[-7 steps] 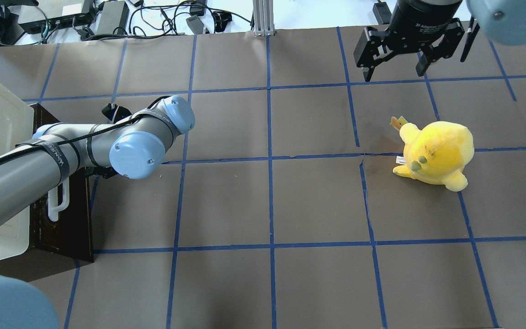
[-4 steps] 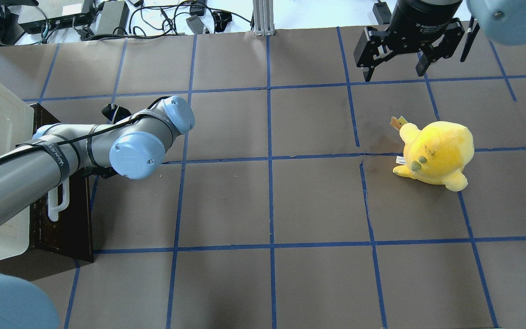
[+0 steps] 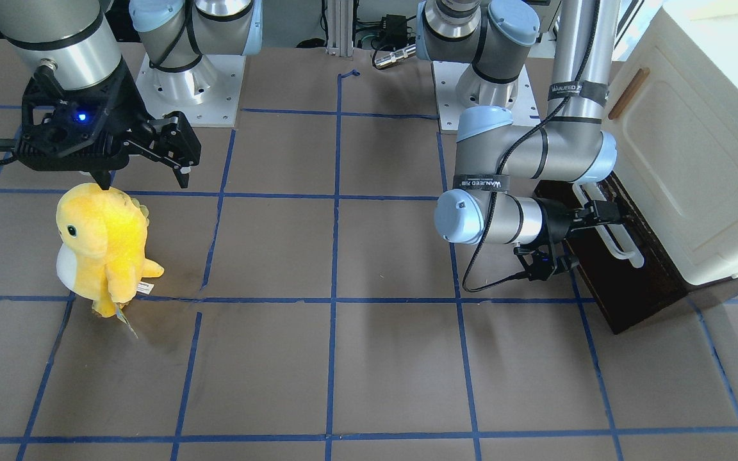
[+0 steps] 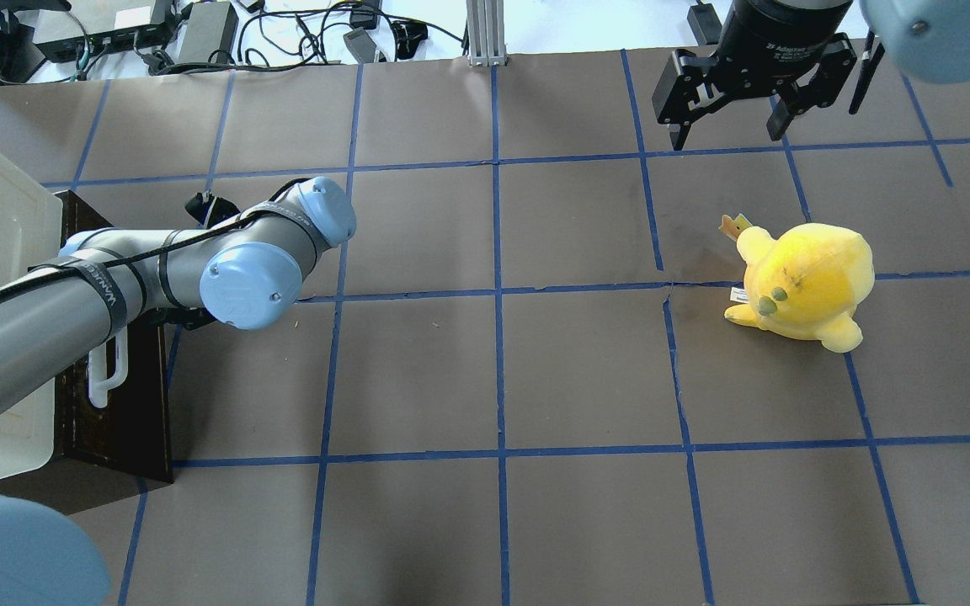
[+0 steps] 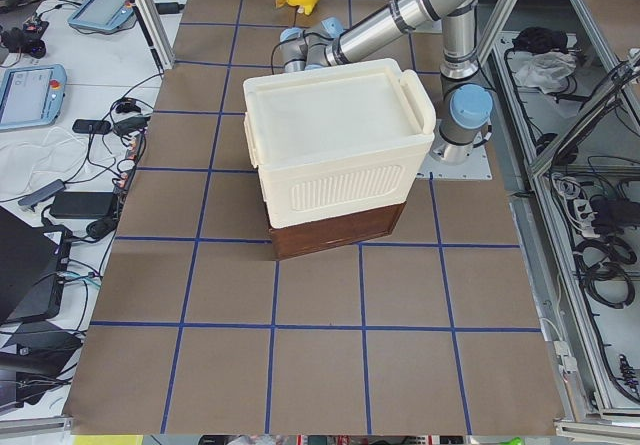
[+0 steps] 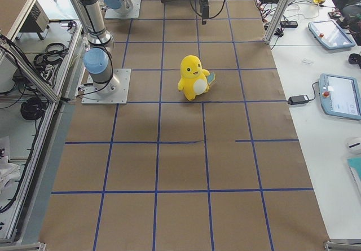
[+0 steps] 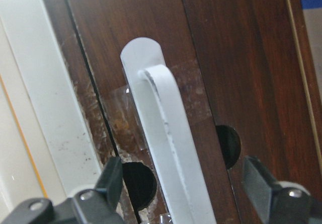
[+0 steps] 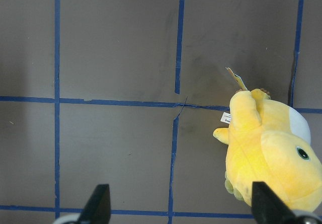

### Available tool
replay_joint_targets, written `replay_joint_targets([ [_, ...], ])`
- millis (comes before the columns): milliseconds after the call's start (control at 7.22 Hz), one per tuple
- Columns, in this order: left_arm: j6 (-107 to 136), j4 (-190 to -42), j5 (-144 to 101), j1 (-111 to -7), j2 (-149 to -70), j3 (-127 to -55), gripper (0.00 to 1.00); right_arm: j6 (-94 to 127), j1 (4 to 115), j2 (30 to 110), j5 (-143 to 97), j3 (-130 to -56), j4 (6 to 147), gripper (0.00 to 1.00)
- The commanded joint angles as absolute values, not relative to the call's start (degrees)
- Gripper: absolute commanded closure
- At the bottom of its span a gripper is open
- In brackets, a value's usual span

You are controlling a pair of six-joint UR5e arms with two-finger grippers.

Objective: Pull drawer sideways
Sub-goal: 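Lower the open left gripper around the white drawer handle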

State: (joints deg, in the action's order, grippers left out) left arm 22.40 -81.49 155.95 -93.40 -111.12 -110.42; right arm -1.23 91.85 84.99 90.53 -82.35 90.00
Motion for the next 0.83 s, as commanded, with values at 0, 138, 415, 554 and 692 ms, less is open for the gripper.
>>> replay_joint_targets([
  [0, 22.4, -81.5, 155.9, -93.3, -111.2, -110.4, 0.18, -1.2, 91.8, 85.0, 90.5, -82.4, 90.0, 0.0],
  [138, 22.5, -81.5, 155.7, -93.3, -111.3, -110.5, 0.19, -1.2, 91.8, 85.0, 90.5, -82.4, 90.0, 0.0],
  [415, 22.6, -81.4, 155.7, -93.3, -111.4, -110.6, 0.21, -1.2, 91.8, 85.0, 90.5, -82.4, 90.0, 0.0],
  [554, 22.5, -81.4, 155.7, -93.3, -111.4, -110.5, 0.22, -1.2, 91.8, 85.0, 90.5, -82.4, 90.0, 0.0],
  [692, 22.6, -81.4, 155.7, -93.3, -111.4, -110.6, 0.26, -1.2, 91.8, 85.0, 90.5, -82.4, 90.0, 0.0],
])
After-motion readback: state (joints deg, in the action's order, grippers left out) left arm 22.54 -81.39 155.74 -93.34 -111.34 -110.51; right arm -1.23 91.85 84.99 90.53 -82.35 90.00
